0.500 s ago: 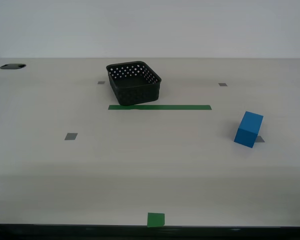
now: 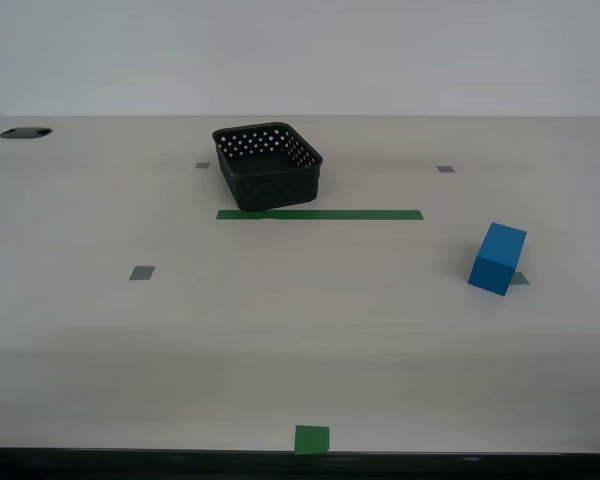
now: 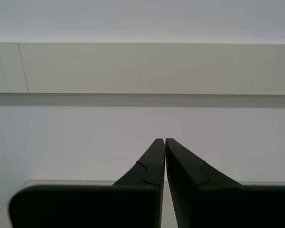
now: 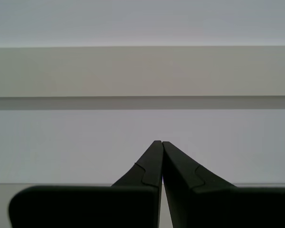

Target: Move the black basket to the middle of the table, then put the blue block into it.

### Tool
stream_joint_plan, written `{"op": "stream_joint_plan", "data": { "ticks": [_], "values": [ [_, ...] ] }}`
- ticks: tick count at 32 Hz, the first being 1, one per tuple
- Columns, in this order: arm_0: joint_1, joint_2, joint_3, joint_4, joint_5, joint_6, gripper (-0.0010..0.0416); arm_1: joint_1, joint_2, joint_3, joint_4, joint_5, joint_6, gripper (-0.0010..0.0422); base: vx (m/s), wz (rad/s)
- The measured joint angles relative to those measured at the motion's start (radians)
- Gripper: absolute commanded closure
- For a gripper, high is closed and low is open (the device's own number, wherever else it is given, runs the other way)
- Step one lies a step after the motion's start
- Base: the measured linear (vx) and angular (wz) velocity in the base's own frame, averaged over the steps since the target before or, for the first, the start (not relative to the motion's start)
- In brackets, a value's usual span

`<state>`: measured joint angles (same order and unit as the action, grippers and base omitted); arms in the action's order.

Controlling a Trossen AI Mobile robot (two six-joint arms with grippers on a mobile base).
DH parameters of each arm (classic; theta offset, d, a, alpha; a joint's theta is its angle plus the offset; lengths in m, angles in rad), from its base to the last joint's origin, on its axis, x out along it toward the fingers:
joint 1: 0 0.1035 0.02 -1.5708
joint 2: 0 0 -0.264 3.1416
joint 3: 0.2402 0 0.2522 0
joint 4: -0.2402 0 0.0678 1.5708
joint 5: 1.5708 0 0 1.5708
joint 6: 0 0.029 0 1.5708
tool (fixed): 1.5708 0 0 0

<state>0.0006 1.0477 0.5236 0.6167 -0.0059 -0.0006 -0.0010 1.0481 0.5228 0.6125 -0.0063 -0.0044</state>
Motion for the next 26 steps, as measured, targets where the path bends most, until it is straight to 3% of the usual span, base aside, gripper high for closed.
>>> {"op": "stream_joint_plan", "data": {
  "ticks": [9, 12, 16, 20, 23, 26],
  "values": [
    [0.000, 0.000, 0.000, 0.000, 0.000, 0.000, 0.0405, 0.000, 0.000, 0.000, -0.031, -0.005, -0.016, 0.0412, 0.000, 0.000],
    [0.000, 0.000, 0.000, 0.000, 0.000, 0.000, 0.0405, -0.001, 0.000, 0.019, -0.143, -0.020, -0.064, 0.0412, 0.000, 0.000],
    [0.000, 0.000, 0.000, 0.000, 0.000, 0.000, 0.0405, -0.001, 0.001, 0.086, -0.419, -0.034, -0.167, 0.0412, 0.000, 0.000],
    [0.001, 0.000, 0.000, 0.000, 0.000, 0.001, 0.0405, -0.007, 0.001, 0.135, -0.557, -0.033, -0.257, 0.0412, 0.000, 0.000],
    [0.002, 0.000, 0.000, 0.000, 0.000, 0.005, 0.0405, -0.036, 0.003, 0.183, -0.661, -0.034, -0.296, 0.0412, 0.000, 0.000],
    [0.002, 0.000, 0.000, 0.000, 0.000, 0.006, 0.0405, -0.079, 0.024, 0.234, -0.749, -0.034, -0.301, 0.0412, 0.000, 0.000]
  ]
}}
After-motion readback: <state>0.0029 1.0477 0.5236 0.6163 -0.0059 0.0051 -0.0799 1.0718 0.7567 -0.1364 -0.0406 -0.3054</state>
